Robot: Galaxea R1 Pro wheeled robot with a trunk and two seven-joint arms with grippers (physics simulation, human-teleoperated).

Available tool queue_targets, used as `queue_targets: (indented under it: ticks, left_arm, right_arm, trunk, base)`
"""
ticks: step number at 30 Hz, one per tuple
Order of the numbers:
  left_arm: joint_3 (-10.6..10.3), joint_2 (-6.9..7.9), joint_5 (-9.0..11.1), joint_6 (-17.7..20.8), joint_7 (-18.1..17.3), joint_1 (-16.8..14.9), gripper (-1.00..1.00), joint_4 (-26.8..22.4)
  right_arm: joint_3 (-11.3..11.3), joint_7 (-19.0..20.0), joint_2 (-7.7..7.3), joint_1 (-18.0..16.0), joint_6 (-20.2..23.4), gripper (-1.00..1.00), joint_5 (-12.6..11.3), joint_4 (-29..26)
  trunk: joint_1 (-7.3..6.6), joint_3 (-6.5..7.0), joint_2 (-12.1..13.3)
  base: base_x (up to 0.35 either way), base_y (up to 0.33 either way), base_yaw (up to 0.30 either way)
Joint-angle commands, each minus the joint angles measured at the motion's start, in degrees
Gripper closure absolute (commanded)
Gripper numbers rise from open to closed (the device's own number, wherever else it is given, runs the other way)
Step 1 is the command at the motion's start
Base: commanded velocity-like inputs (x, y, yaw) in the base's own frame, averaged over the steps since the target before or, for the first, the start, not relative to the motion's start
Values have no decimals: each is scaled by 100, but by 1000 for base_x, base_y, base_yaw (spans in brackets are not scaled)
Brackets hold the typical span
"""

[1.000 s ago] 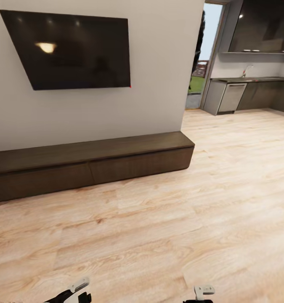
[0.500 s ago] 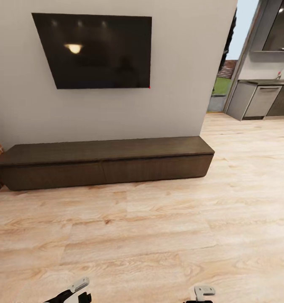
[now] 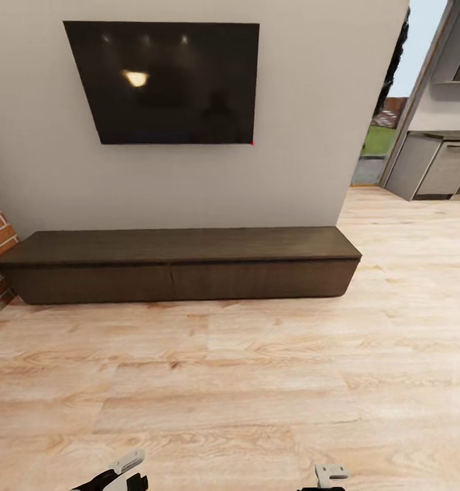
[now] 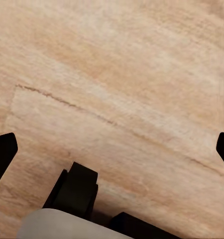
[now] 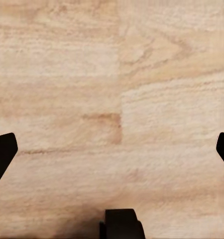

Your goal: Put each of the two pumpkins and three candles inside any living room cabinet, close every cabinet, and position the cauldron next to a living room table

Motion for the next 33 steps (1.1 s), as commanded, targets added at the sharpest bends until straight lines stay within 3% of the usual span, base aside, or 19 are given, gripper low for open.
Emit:
queue_targets:
  ticks: [1,14,33]
  left_arm:
    - [0,0,0,0,0,0,-100,0]
    - [0,0,0,0,0,0,-100,0]
    - [0,0,0,0,0,0,-100,0]
  right_arm:
    - [0,0,-1,0,0,-100,0,0]
    - [0,0,4,0,0,-100,-1,1]
    - [0,0,6,0,0,-100,2,0]
  trunk:
    - [0,0,0]
    - [0,0,0]
    - [0,0,0]
  base:
    - [136,-148,2]
    - [136,-141,0]
    - [136,-8,0]
